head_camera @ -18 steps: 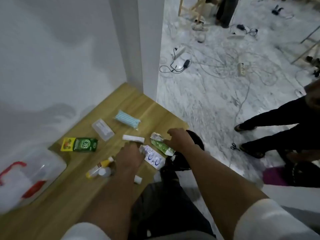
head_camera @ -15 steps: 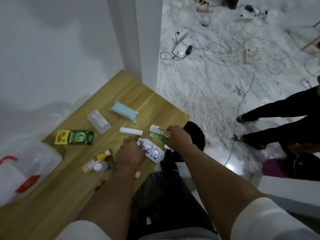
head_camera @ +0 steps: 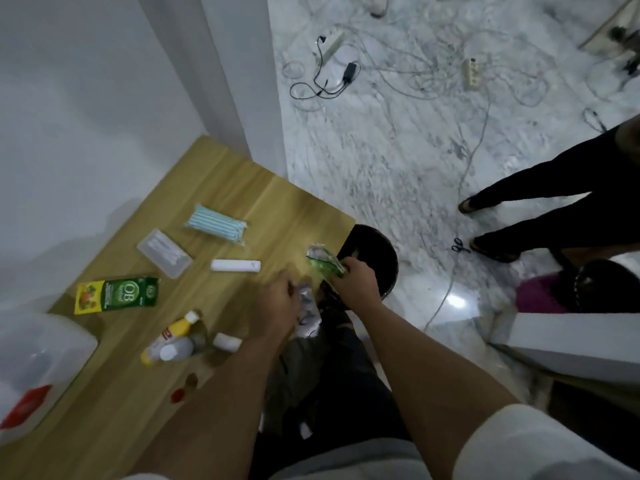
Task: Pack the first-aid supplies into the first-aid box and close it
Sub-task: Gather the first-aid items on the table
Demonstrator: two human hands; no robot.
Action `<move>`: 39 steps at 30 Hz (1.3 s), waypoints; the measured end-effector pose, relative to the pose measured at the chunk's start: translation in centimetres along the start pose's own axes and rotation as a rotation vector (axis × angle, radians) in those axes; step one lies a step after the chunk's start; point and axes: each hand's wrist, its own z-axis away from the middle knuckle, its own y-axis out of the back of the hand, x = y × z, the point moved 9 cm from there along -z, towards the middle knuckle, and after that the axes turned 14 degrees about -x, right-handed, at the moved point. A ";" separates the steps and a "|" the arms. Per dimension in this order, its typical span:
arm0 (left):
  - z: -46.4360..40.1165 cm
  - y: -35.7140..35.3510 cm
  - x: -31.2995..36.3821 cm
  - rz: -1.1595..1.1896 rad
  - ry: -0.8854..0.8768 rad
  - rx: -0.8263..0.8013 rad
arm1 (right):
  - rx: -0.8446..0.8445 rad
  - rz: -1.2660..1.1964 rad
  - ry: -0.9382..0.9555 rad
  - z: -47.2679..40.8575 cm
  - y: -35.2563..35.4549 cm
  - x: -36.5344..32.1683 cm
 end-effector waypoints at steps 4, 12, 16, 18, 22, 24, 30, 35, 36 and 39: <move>-0.3 -4.1 4.8 0.007 -0.138 -0.120 | 0.178 -0.219 -0.100 3.0 3.6 5.2; -6.0 -8.2 9.3 0.042 -0.011 -0.102 | 0.213 -0.353 -0.276 1.9 6.3 11.4; -9.9 -9.0 12.4 0.059 -0.027 -0.138 | 0.255 -0.292 -0.297 -0.6 9.3 11.6; -11.2 -9.3 14.2 0.077 -0.058 -0.155 | 0.268 -0.212 -0.303 -1.2 10.7 11.3; -11.5 -8.9 17.3 0.081 -0.107 -0.143 | 0.233 -0.112 -0.312 -1.5 11.9 10.9; -11.0 -7.7 18.4 0.075 -0.137 -0.117 | 0.214 -0.068 -0.287 -1.3 11.9 10.0; -7.8 0.1 17.4 -0.131 -0.194 -0.020 | 0.112 0.142 -0.111 0.9 10.7 2.6; -3.1 9.0 11.1 -0.246 -0.149 0.077 | -0.017 0.451 0.077 2.4 7.1 -6.9; -1.8 10.9 9.3 -0.260 -0.124 0.103 | -0.024 0.526 0.111 3.0 6.2 -9.3; 2.6 16.5 3.3 -0.283 -0.027 0.215 | -0.022 0.719 0.236 4.8 2.8 -16.6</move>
